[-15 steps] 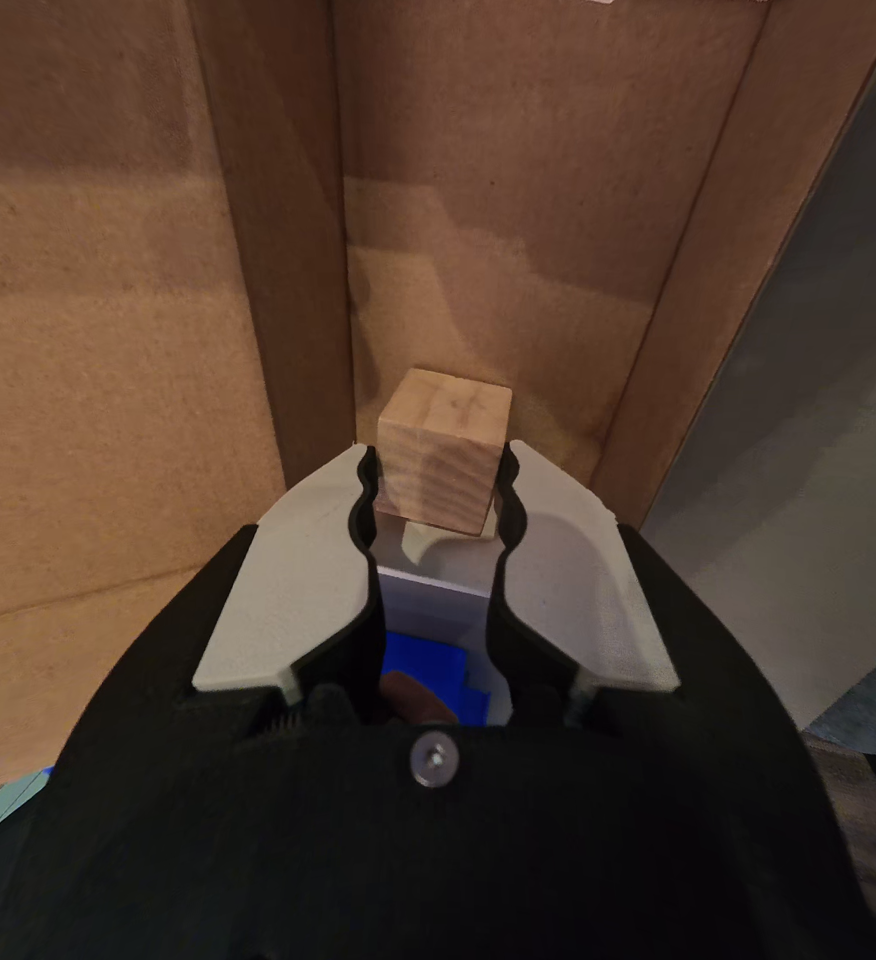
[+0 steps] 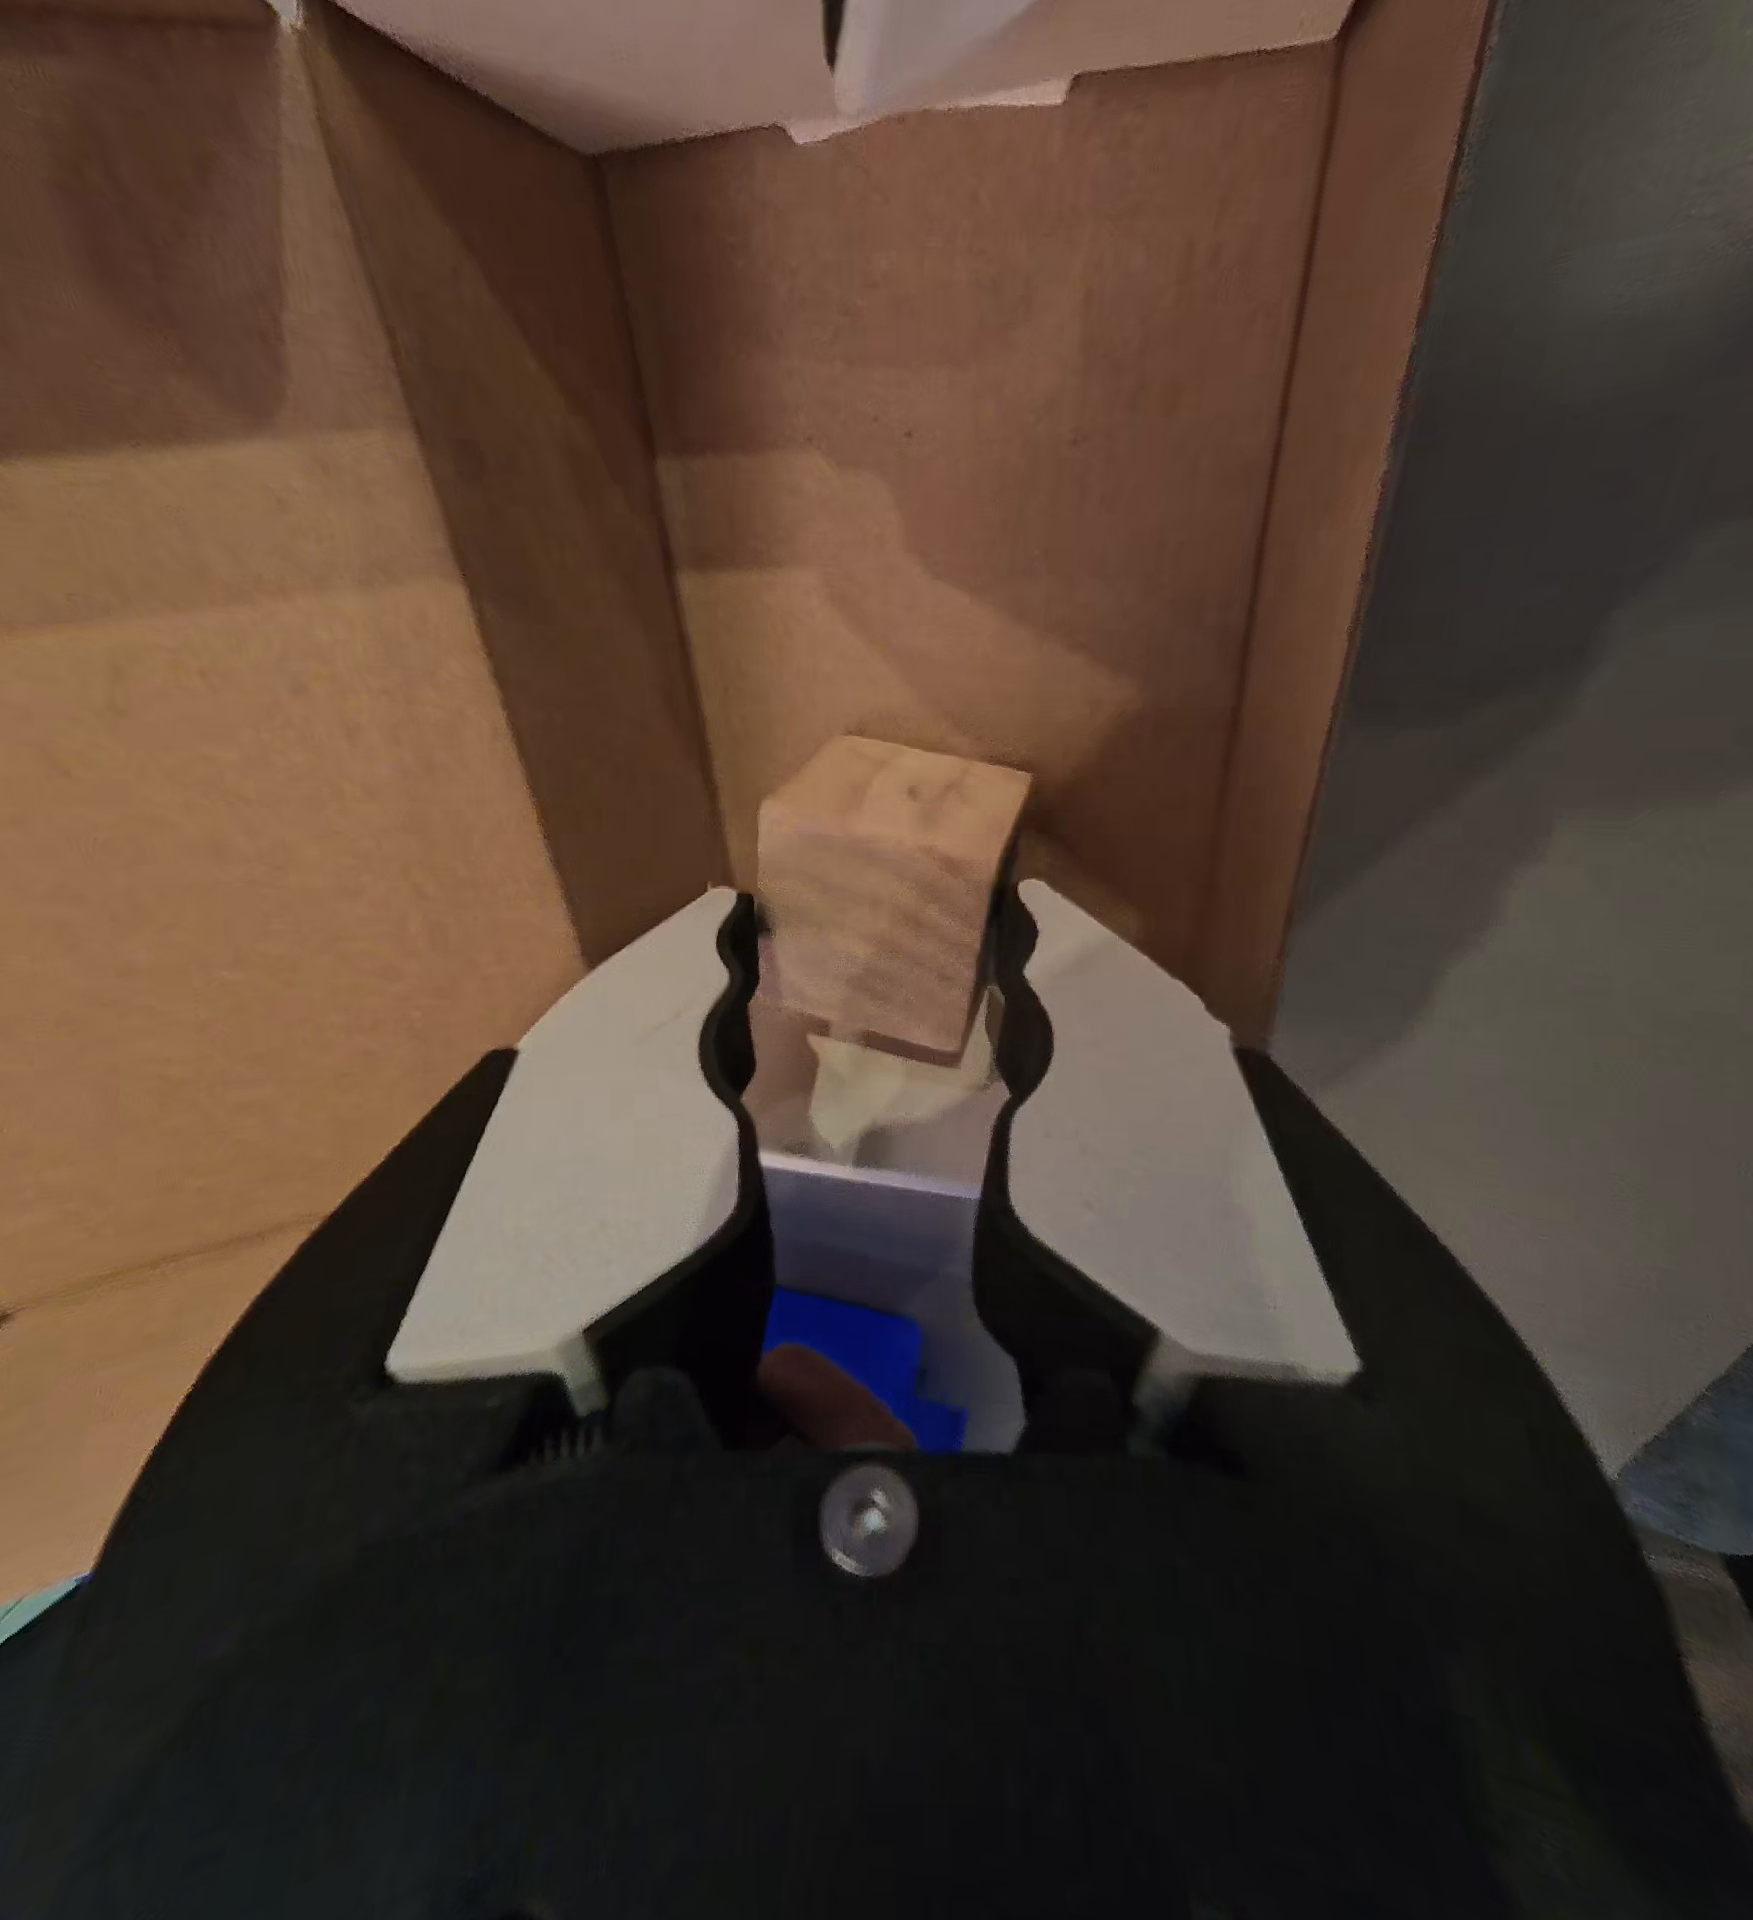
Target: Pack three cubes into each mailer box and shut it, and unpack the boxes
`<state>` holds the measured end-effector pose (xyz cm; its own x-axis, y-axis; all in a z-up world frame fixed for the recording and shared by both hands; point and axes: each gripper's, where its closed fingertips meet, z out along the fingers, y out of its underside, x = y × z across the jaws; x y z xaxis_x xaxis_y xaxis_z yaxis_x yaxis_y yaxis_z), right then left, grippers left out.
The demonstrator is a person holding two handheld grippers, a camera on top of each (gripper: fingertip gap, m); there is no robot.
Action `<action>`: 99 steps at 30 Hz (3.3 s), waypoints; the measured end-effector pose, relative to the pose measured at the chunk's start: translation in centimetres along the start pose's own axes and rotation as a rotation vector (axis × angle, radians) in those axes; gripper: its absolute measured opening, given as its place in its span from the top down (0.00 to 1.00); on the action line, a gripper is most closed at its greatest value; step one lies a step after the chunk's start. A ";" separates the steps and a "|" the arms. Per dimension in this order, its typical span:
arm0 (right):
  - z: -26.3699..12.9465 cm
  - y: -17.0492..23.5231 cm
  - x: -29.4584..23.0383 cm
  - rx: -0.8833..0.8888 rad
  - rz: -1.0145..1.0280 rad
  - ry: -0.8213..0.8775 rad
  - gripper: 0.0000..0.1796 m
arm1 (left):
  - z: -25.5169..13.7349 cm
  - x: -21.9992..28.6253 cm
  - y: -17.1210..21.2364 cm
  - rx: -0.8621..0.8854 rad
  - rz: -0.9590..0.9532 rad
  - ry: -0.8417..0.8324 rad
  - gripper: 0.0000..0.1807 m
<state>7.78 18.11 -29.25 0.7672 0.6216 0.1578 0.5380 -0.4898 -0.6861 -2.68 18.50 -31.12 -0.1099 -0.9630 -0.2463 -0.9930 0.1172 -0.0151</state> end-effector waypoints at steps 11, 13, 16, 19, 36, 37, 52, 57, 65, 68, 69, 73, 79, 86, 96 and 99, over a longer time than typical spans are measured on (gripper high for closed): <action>0.1 0.0 0.2 0.008 0.011 0.023 0.95 | -2.6 0.5 0.4 0.081 -0.035 -0.062 0.75; 0.1 0.0 0.2 0.011 0.016 0.020 0.95 | -3.7 1.0 0.8 0.100 -0.036 -0.069 0.75; 0.0 0.0 0.2 0.014 0.019 0.020 0.95 | -6.9 1.7 2.6 0.162 -0.072 -0.080 0.76; 0.1 0.0 0.2 0.019 0.021 0.016 0.95 | -10.4 0.4 7.3 0.182 -0.154 -0.159 0.78; 0.1 -0.1 0.2 0.035 0.017 -0.001 0.95 | -0.5 -4.1 24.2 -0.052 -0.197 0.001 0.80; 0.1 -0.1 0.2 0.035 0.016 -0.002 0.95 | 0.0 -4.2 24.5 -0.064 -0.194 0.005 0.80; 0.2 -0.2 0.2 0.038 0.023 -0.003 0.95 | -8.9 -3.5 17.5 0.188 -0.283 -0.121 0.85; 0.2 -0.2 0.1 0.039 0.022 -0.002 0.95 | -12.9 0.6 5.9 0.355 -0.156 -0.101 0.85; 0.1 -0.2 0.1 0.050 0.020 0.000 0.95 | -4.6 1.8 -4.0 0.245 -0.081 -0.004 0.85; 0.2 -0.2 0.1 0.065 0.063 -0.038 0.95 | -2.8 1.1 -4.6 0.210 -0.084 0.022 0.85; 0.2 -0.2 0.1 0.068 0.073 -0.048 0.95 | -2.2 1.1 -4.7 0.198 -0.088 0.039 0.85; 0.2 -0.3 0.0 0.070 0.060 -0.043 0.95 | -0.6 0.7 -4.0 0.133 -0.077 0.033 0.85; 0.2 -0.3 0.0 0.077 0.070 -0.045 0.95 | 0.9 1.2 -3.2 0.080 -0.085 0.017 0.79; 0.1 -0.2 0.0 0.083 0.088 -0.049 0.94 | -7.7 1.1 0.6 0.210 -0.069 -0.076 0.78; -0.1 -0.1 -0.1 0.091 0.169 -0.036 0.94 | -8.1 -3.1 18.6 0.056 -0.274 -0.165 0.81; -0.2 0.0 -0.4 0.091 0.183 -0.039 0.94 | -4.7 -2.6 20.2 0.023 -0.274 -0.118 0.81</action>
<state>7.59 17.73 -29.14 0.8343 0.5513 -0.0012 0.3561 -0.5407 -0.7621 -22.63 22.26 -26.18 0.1691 -0.9249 -0.3406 -0.9836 -0.1365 -0.1178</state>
